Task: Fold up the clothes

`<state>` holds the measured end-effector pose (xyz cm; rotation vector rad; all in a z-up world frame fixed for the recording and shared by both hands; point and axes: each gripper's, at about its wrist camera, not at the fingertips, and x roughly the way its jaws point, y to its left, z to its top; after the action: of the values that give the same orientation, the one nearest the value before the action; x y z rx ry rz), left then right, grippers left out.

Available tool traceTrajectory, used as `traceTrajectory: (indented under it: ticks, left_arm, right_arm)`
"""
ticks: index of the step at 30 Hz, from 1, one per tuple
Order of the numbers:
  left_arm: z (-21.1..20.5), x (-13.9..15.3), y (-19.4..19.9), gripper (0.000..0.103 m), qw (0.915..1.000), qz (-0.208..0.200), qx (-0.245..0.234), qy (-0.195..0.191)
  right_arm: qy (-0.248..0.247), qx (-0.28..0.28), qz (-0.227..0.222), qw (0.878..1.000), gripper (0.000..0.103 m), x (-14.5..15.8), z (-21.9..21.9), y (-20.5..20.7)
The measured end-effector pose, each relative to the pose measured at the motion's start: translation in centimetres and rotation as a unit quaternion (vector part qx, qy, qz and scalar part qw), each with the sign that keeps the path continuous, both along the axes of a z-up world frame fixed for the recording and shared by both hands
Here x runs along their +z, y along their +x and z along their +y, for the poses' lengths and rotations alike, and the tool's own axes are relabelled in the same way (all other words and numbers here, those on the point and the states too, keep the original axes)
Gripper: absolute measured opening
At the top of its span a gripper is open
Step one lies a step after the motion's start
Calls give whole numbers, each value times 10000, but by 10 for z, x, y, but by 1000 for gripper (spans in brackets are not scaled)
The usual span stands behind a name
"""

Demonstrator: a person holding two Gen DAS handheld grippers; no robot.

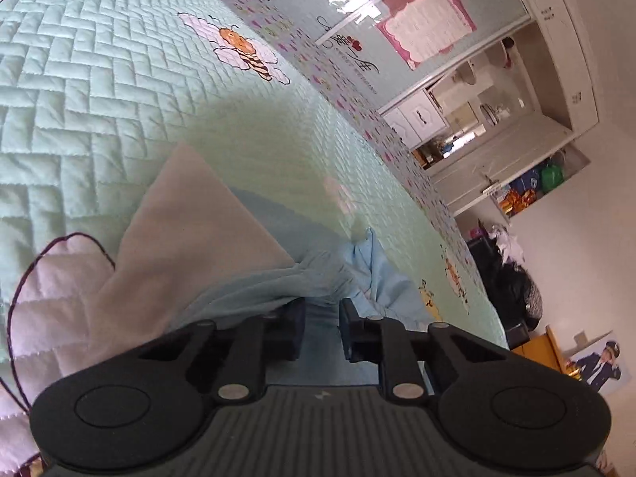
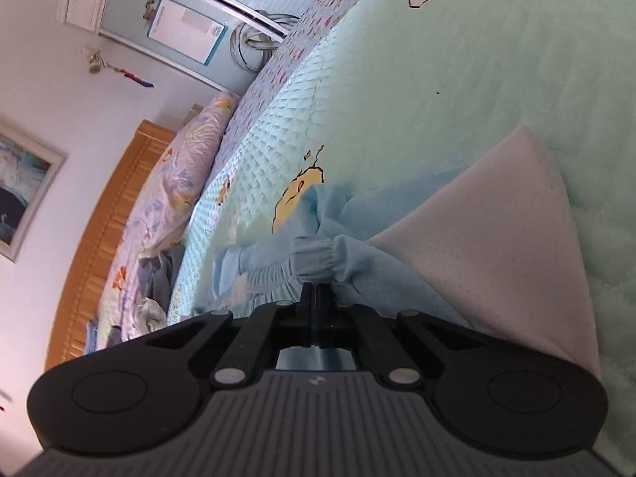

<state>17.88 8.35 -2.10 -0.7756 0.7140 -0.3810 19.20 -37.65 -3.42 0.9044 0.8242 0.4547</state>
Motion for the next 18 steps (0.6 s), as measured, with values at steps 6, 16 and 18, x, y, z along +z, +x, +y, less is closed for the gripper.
traceTrajectory:
  ticks: [6, 16, 18]
  left_arm:
    - [-18, 42, -17, 92, 9993, -316, -60, 164]
    - [-71, 15, -3, 79, 9979, -166, -618, 127]
    - [-60, 12, -3, 70, 9981, -114, -599, 6]
  right_arm:
    - [227, 97, -576, 9980, 25, 33, 21, -11]
    - [-45, 984, -44, 9951, 0, 12, 100, 11]
    - [-109, 898, 69, 9959, 0, 5, 99, 11]
